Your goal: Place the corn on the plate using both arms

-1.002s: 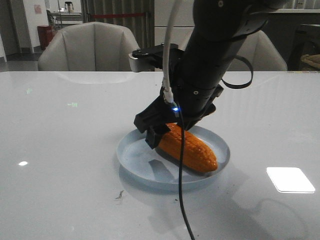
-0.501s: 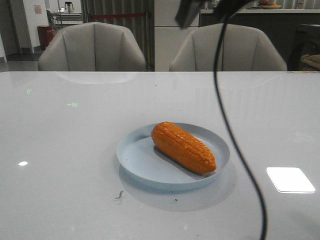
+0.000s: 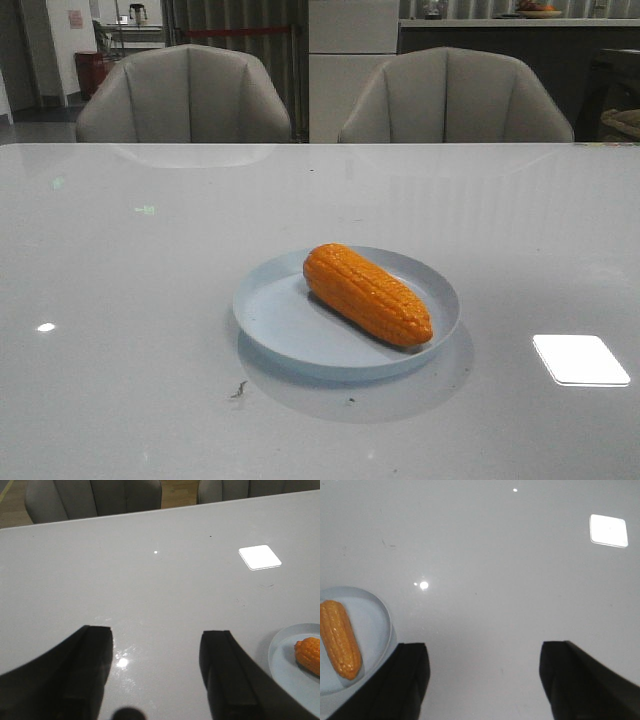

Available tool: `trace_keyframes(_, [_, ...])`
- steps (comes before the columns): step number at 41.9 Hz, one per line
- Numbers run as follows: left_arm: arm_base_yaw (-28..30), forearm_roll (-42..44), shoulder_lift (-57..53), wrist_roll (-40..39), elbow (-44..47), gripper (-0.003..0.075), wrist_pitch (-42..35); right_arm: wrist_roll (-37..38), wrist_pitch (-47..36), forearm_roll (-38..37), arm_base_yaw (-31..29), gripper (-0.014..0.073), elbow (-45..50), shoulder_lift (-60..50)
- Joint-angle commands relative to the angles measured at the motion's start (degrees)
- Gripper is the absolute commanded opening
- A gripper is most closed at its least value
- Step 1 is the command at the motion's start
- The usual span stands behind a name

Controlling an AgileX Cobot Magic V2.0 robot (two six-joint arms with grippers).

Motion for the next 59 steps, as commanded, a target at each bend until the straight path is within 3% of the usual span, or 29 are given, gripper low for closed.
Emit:
trace_keyframes(1, [0.1,-0.3,-0.9,0.0,-1.7,0.0451,-4.8,0.1,-3.1,1.3,-1.9,0.0571,3.8,-6.1])
trace_keyframes(9, [0.1,0.3,-0.9,0.0,-1.7,0.0451,-4.8,4.5,-0.7,2.2,-2.9,0.0571,10.0,-14.1])
trace_keyframes(22, [0.1,0.3,-0.9,0.0,-1.7,0.0445,-5.1,4.7,-1.1,2.2,-2.9,0.0571,10.5,-17.5])
trace_keyframes(42, [0.1,0.3,-0.7,0.0,-1.7,0.0099,-5.1,4.6,-1.1,2.2,-2.9,0.0571,10.5,-17.5])
trace_keyframes(59, [0.0,0.2,-1.2,-0.1,-1.1,0.0094,-5.4,4.6,-1.1,2.2,-2.9,0.0571,10.5,-17.5])
